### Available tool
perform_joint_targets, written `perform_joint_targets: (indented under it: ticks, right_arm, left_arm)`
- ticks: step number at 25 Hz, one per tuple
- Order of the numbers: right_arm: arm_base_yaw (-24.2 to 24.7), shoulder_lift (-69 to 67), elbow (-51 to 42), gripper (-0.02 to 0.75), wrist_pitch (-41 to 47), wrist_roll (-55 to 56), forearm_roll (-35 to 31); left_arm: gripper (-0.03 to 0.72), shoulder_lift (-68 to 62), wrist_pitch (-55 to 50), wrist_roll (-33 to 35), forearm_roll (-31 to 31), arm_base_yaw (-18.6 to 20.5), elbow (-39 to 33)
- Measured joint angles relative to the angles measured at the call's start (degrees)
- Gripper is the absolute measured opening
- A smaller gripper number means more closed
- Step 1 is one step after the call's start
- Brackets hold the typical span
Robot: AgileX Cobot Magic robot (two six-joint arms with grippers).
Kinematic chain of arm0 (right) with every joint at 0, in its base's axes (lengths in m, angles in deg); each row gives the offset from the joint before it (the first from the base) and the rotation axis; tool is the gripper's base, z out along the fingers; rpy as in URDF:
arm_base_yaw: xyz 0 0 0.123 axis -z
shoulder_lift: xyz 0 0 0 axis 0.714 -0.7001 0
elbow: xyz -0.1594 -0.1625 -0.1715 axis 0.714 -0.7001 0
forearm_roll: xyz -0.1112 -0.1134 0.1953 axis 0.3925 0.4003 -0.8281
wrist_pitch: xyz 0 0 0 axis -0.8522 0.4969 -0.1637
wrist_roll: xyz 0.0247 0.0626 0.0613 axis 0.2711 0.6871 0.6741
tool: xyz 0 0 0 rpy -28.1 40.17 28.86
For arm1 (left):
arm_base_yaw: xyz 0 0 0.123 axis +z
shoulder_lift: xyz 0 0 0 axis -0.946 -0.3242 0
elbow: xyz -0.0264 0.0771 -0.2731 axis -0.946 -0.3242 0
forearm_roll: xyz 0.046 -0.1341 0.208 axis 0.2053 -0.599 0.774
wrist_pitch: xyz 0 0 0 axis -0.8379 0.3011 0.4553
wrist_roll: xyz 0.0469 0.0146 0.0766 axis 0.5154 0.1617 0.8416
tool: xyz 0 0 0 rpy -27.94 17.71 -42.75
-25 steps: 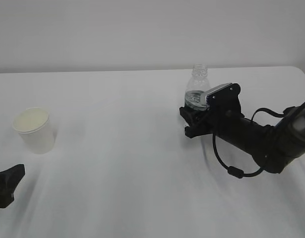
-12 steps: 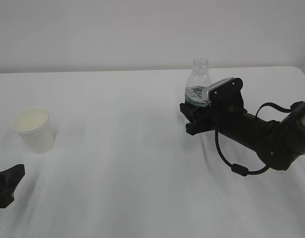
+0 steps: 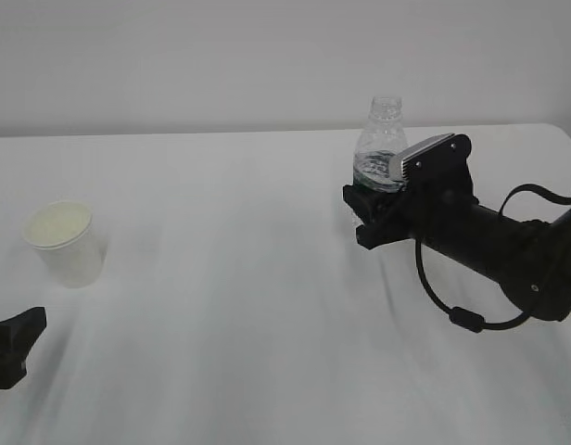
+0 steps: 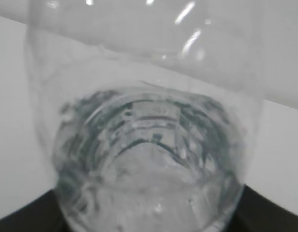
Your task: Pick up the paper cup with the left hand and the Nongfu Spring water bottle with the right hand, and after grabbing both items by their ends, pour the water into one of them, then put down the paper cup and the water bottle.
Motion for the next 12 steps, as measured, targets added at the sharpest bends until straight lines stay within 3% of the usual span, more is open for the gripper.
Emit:
perform_joint_targets:
  ticks: [12]
  right_arm:
    - [0.0, 6.16, -5.72, 0.416, 0.0, 0.0, 0.52]
  left_arm:
    - [0.578, 0.0, 0.0, 0.0, 0.0, 0.0, 0.0]
